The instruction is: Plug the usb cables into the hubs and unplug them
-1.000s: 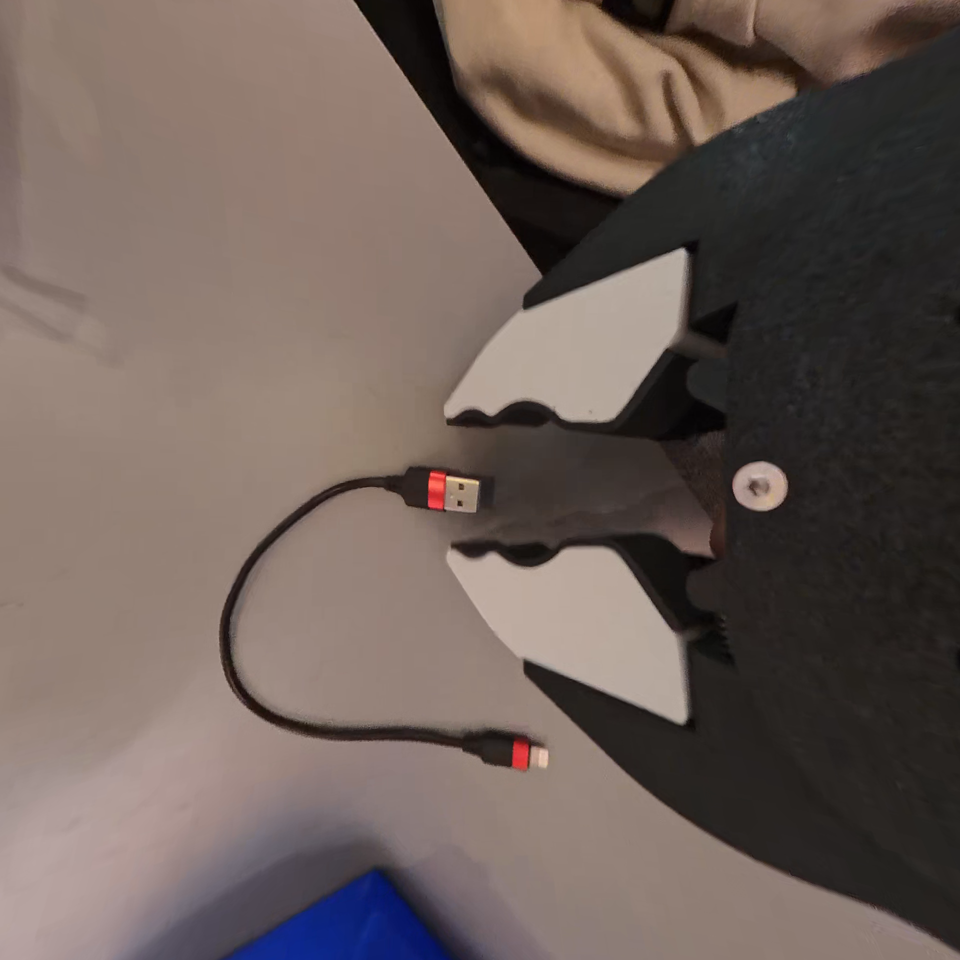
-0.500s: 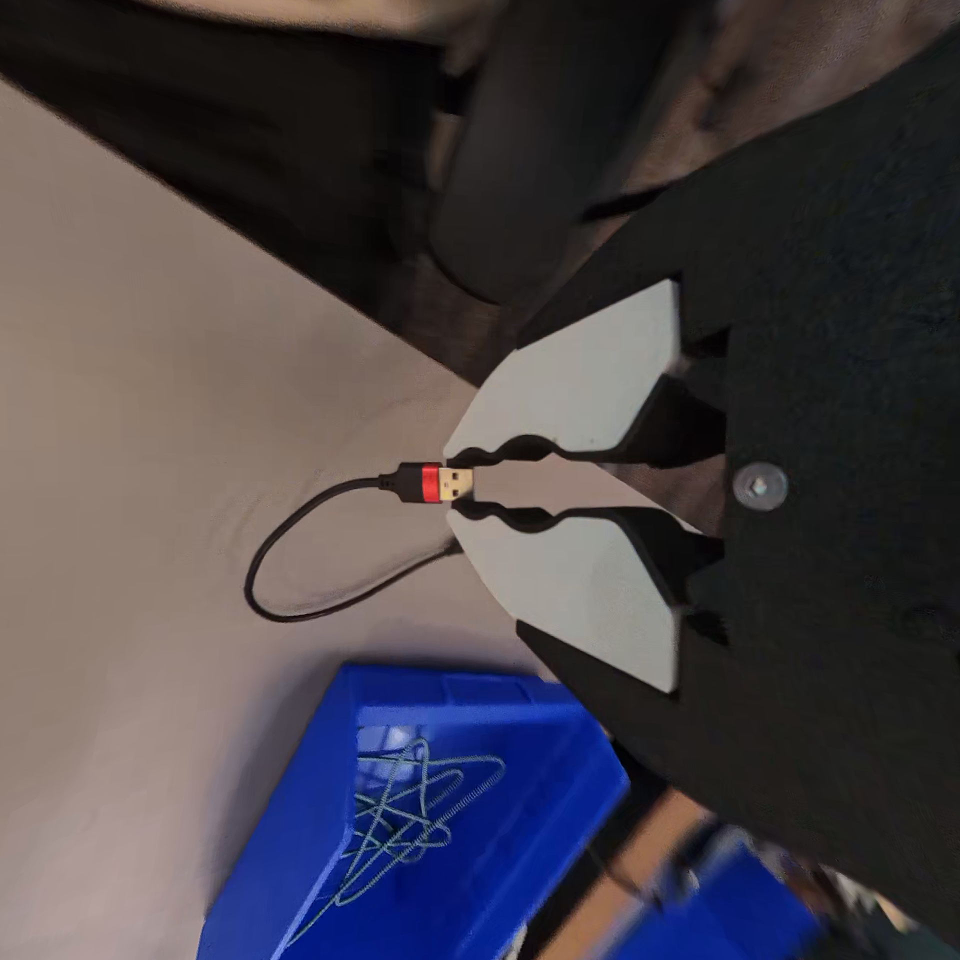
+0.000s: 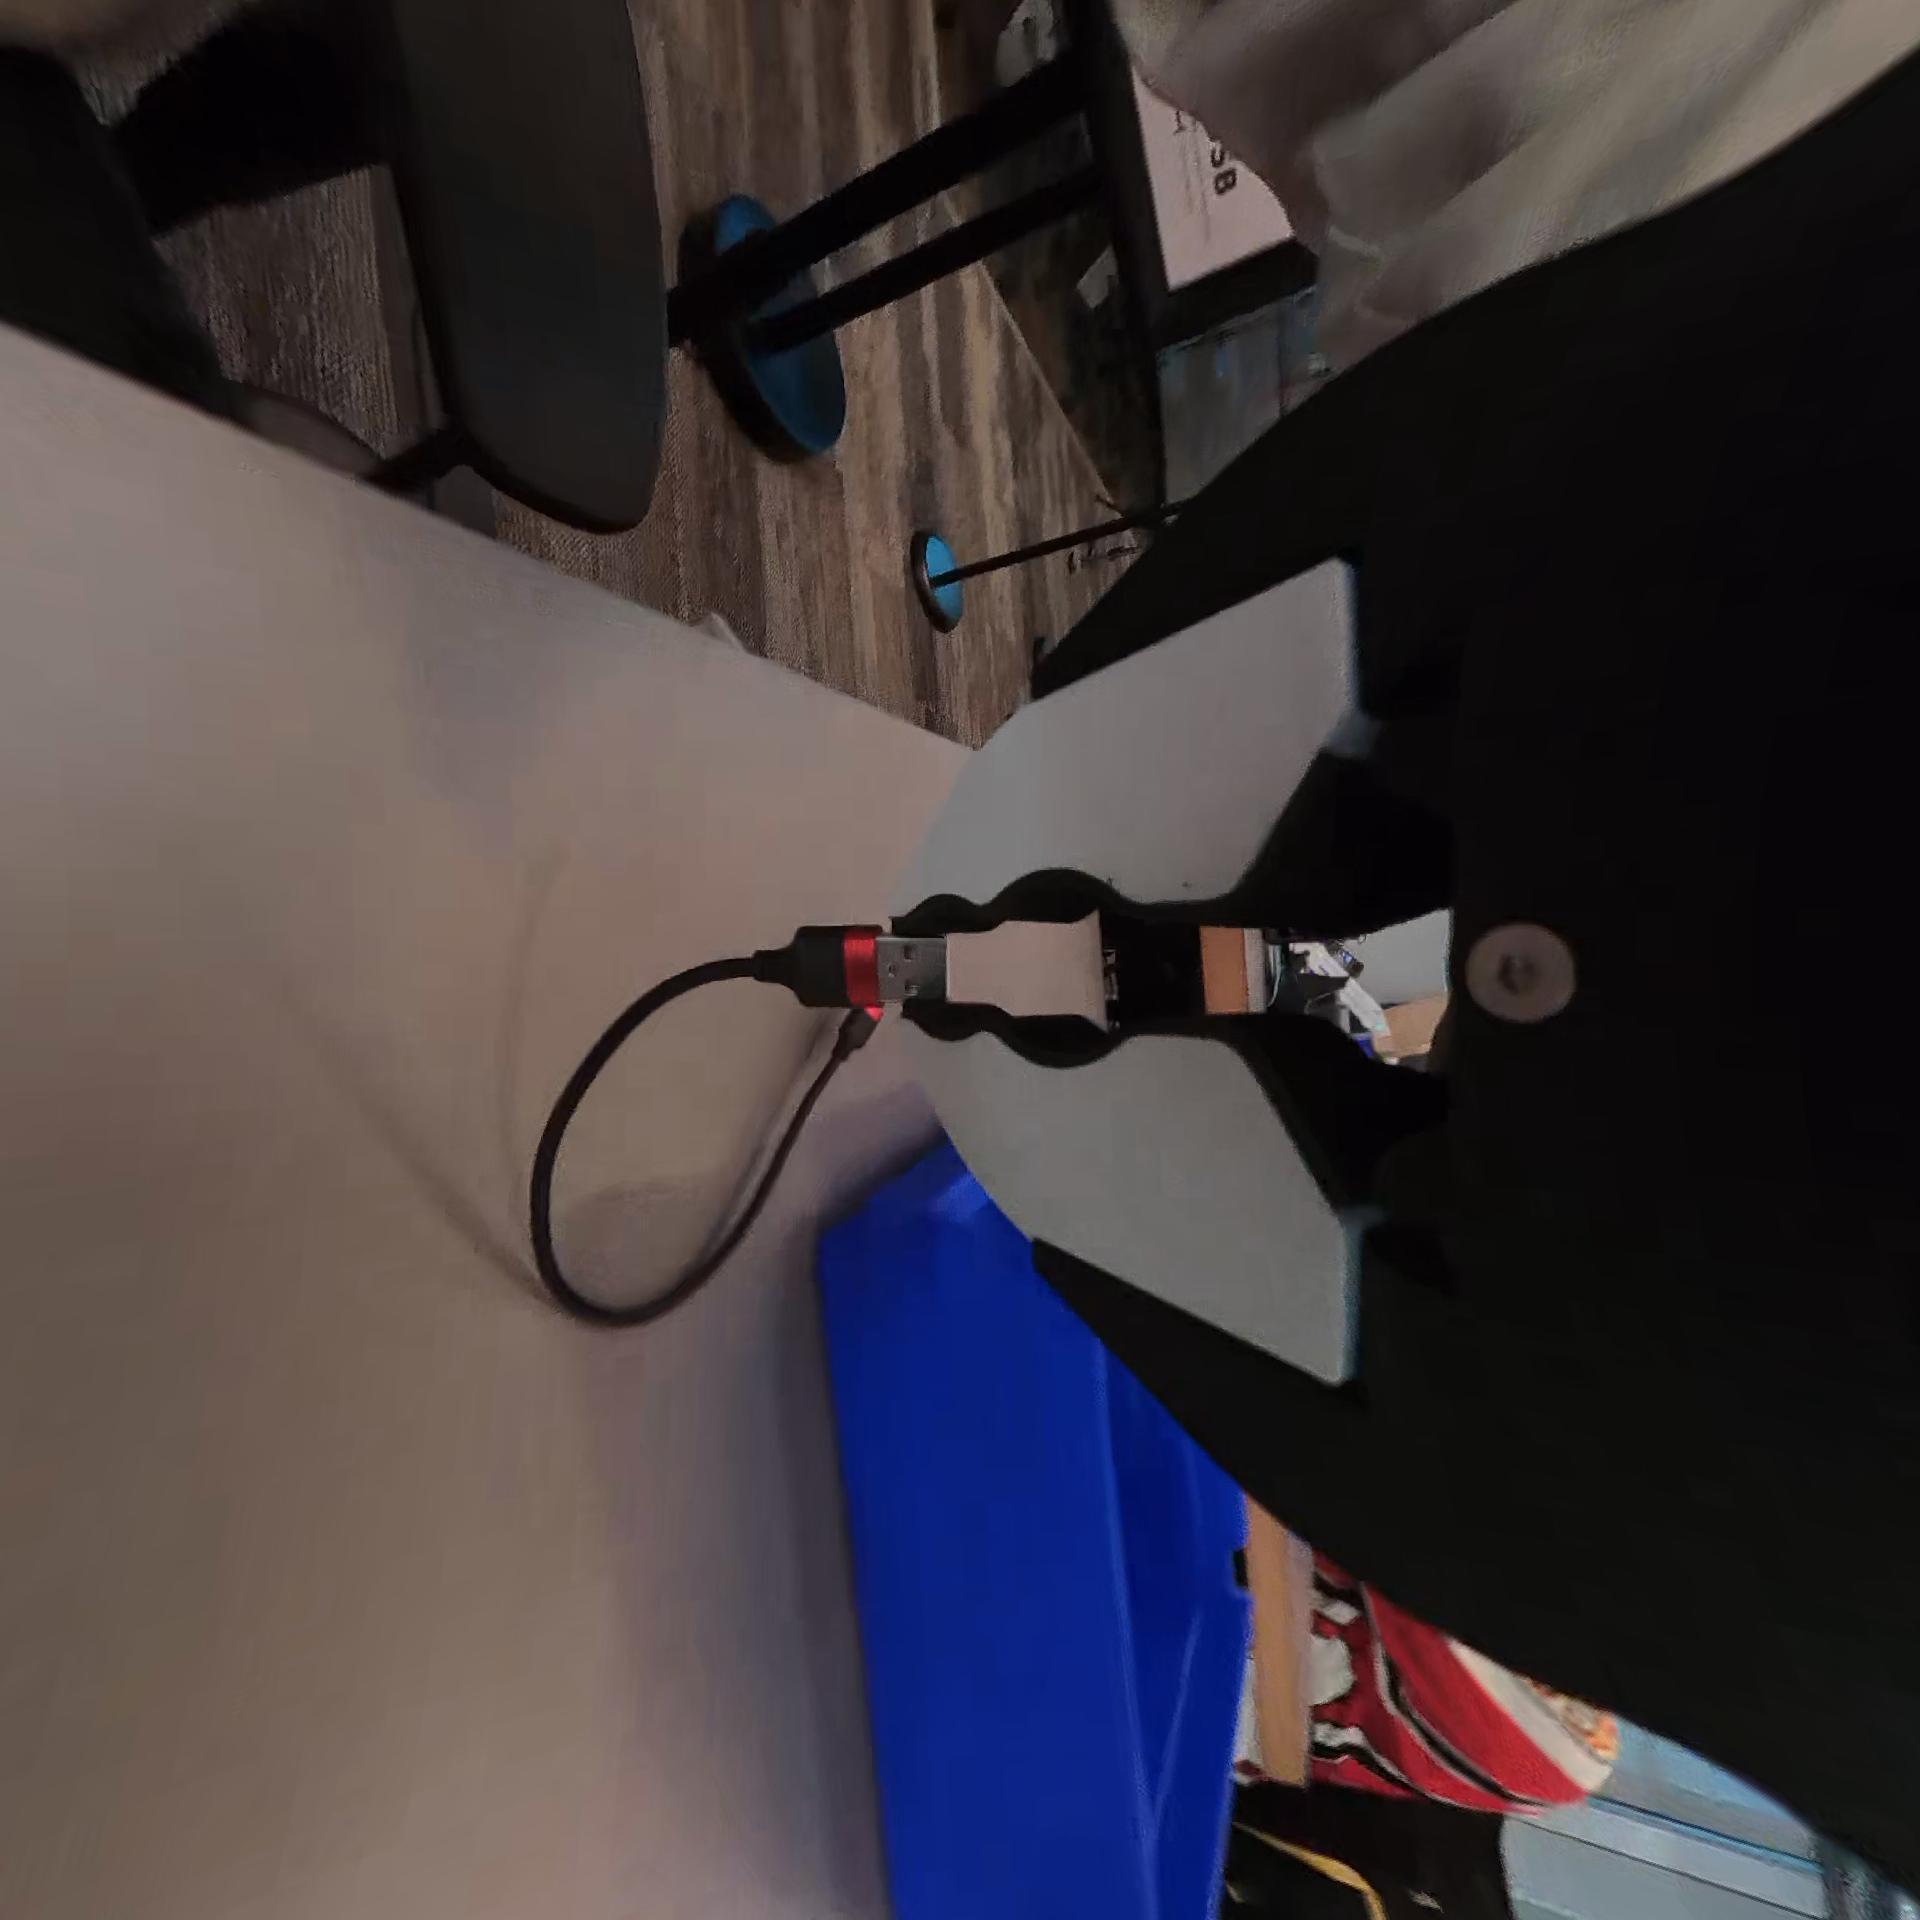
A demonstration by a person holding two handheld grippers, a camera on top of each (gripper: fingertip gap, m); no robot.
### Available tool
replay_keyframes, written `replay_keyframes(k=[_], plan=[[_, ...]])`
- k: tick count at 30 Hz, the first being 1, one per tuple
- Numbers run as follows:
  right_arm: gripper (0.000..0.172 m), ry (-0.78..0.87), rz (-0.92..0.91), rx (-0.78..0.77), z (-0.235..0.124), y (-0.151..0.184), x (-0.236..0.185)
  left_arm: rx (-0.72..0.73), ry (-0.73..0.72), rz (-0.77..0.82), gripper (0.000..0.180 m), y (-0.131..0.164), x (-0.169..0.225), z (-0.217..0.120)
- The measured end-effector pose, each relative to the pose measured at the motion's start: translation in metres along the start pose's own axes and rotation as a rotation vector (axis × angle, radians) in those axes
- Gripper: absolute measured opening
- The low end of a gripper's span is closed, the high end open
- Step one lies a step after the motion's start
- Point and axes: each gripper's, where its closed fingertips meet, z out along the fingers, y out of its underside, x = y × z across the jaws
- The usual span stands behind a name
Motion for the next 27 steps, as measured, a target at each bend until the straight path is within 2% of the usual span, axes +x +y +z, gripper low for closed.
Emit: replay_keyframes(k=[3, 5, 8, 11, 13, 16, 20, 23, 25, 27], plan=[[0.068, 0.018, 0.035, -0.005, -0.002, 0.007, 0.008, -0.015, 0.104, 0.014, 0.012, -0.015, -0.023, 0.006], [0.068, 0.028, 0.06, -0.007, -0.003, 0.01, 0.013, -0.087, 0.183, 0.026, 0.012, -0.014, -0.03, 0.011], [0.068, 0.035, 0.094, -0.004, -0.005, 0.013, 0.019, -0.206, 0.212, 0.038, 0.012, -0.009, -0.041, 0.017], [0.068, 0.044, 0.092, -0.009, -0.005, 0.014, 0.02, -0.155, 0.211, 0.024, 0.012, -0.014, -0.048, 0.019], [0.069, 0.044, 0.091, -0.011, -0.005, 0.014, 0.02, -0.06, 0.171, -0.015, 0.014, -0.017, -0.055, 0.016], [0.068, 0.039, 0.093, -0.011, -0.005, 0.014, 0.019, 0.095, 0.14, -0.065, 0.036, -0.016, -0.053, 0.008], [0.069, 0.035, 0.094, -0.011, -0.004, 0.013, 0.018, 0.338, 0.021, -0.174, 0.048, -0.008, -0.057, -0.002], [0.069, 0.031, 0.093, -0.014, -0.004, 0.013, 0.017, 0.577, -0.164, -0.297, 0.053, -0.01, -0.068, -0.006], [0.068, 0.031, 0.09, -0.013, -0.004, 0.013, 0.016, 0.759, -0.287, -0.315, 0.048, -0.024, -0.065, -0.008], [0.068, 0.027, 0.087, -0.013, -0.004, 0.012, 0.015, 0.845, -0.434, -0.307, 0.044, -0.035, -0.063, -0.004]])
